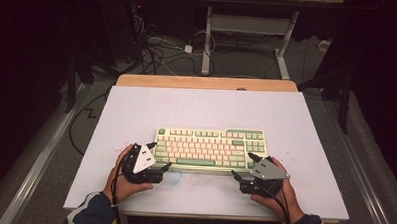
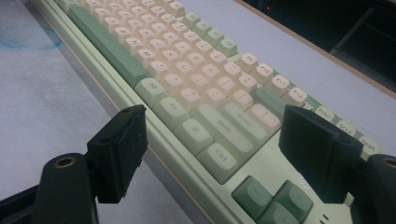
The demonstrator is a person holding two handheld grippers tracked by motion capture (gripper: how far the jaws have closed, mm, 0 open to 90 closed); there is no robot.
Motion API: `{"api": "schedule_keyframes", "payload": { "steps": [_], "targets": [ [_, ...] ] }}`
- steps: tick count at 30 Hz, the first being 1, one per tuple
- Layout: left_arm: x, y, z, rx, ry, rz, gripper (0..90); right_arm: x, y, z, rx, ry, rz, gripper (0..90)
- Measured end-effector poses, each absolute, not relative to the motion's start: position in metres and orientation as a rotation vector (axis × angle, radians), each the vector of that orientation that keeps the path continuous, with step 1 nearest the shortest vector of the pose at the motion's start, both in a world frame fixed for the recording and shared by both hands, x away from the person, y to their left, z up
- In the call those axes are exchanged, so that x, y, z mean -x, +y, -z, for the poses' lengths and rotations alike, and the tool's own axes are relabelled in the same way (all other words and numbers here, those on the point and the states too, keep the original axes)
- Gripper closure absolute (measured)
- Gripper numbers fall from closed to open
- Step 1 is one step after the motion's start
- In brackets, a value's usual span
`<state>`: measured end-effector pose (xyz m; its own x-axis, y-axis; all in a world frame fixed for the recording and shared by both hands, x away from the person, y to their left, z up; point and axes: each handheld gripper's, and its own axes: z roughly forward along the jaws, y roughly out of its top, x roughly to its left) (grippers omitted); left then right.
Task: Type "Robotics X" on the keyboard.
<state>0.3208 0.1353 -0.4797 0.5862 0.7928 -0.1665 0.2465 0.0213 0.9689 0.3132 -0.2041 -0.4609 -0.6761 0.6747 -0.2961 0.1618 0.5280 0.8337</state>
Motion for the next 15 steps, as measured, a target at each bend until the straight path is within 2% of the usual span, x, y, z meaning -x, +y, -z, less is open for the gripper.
{"api": "schedule_keyframes", "payload": {
  "steps": [3,7,9,15],
  "targets": [
    [-0.318,0.137,0.481,-1.547,0.918,-0.515,24.4,-0.313,-0.204,0.461,-0.674,2.155,-1.091,24.2],
    [-0.319,0.138,0.48,-1.55,0.928,-0.511,28.2,-0.313,-0.204,0.46,-0.675,2.153,-1.091,24.2],
    [-0.318,0.138,0.478,-1.549,0.919,-0.514,34.4,-0.313,-0.205,0.46,-0.674,2.152,-1.093,24.2],
    [-0.318,0.138,0.47,-1.549,0.905,-0.444,70.2,-0.314,-0.205,0.46,-0.674,2.151,-1.092,24.2]
  ]
}}
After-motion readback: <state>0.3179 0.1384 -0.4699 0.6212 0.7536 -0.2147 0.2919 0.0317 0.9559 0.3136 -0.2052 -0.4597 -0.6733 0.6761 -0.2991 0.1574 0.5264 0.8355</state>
